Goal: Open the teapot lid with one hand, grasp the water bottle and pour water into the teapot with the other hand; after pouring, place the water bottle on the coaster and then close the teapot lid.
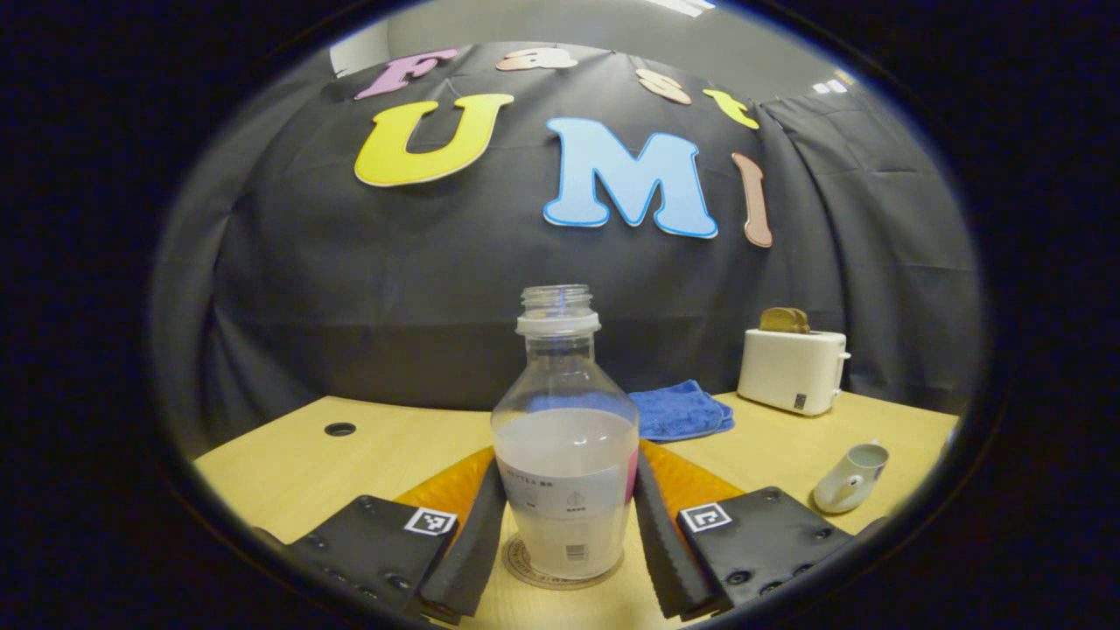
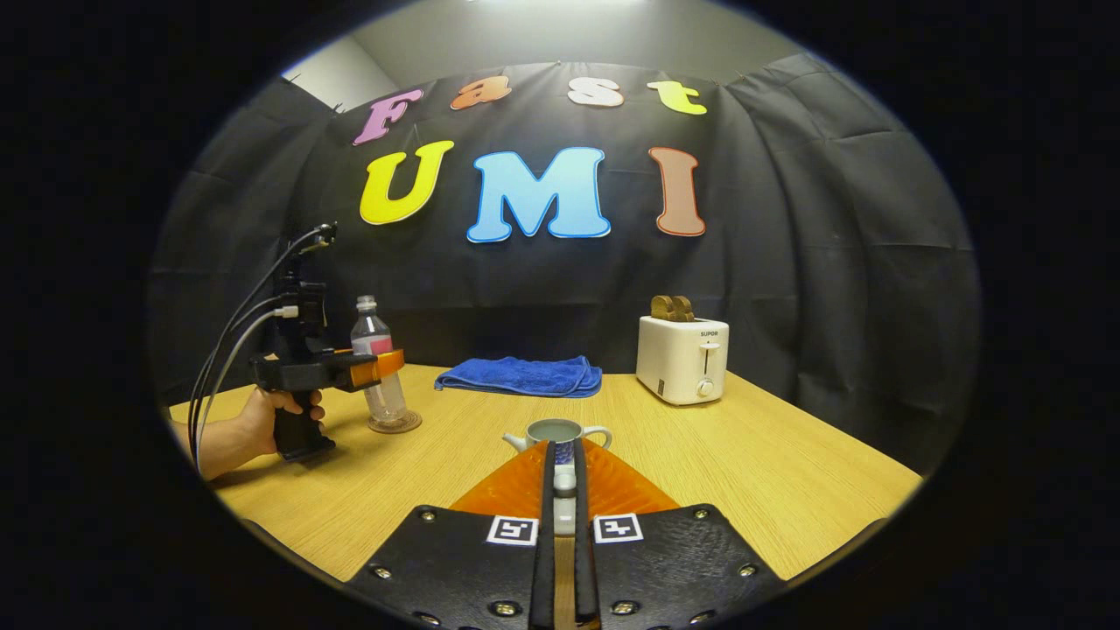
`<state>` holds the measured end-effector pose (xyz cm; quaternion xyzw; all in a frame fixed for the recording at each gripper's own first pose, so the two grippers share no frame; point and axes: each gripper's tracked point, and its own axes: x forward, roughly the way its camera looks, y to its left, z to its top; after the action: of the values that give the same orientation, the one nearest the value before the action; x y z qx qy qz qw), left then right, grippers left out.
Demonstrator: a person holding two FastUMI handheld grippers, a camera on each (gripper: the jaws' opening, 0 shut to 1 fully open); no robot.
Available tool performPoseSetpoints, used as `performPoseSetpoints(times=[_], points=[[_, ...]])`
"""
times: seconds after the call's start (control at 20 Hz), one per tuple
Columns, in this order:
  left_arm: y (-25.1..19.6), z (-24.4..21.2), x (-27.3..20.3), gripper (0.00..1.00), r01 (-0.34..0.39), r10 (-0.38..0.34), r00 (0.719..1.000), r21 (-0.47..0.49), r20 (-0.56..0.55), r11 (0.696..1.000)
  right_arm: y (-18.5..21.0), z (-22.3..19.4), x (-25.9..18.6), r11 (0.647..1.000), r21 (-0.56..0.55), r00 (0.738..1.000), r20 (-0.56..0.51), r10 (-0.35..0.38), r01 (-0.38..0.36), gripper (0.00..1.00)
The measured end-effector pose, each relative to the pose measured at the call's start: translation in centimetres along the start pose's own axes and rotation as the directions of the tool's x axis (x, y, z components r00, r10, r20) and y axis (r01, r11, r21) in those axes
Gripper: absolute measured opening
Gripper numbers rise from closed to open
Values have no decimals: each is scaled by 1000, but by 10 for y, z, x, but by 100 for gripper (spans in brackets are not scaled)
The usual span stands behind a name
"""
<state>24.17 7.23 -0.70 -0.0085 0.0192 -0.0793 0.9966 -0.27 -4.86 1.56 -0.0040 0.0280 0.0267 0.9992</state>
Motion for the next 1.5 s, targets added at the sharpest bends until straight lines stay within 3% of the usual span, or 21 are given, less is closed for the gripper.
performPoseSetpoints(times=[0.4, 0.7, 0.8, 0.95, 1.5], points=[[0, -9, 12, 84, -1, 2, 1000, 78, -13, 997, -6, -3, 0, 1000, -1, 1000, -9, -16, 16, 9], [1, -12, 11, 85, -2, 4, 1000, 67, -20, 998, -4, -3, -1, 1000, 4, 1000, -11, -9, 9, 9], [4, -14, 9, 88, -14, 16, 999, 87, -27, 996, -5, -1, -1, 1000, 1, 1000, -7, -14, 14, 9], [-1, -11, 4, 100, -10, 11, 1000, 101, -14, 995, -3, -1, -1, 1000, 3, 1000, -5, -12, 12, 9], [5, 0, -17, 100, -33, 32, 999, 102, 9, 994, 0, 4, -10, 1000, 4, 1000, 4, -4, 4, 9]])
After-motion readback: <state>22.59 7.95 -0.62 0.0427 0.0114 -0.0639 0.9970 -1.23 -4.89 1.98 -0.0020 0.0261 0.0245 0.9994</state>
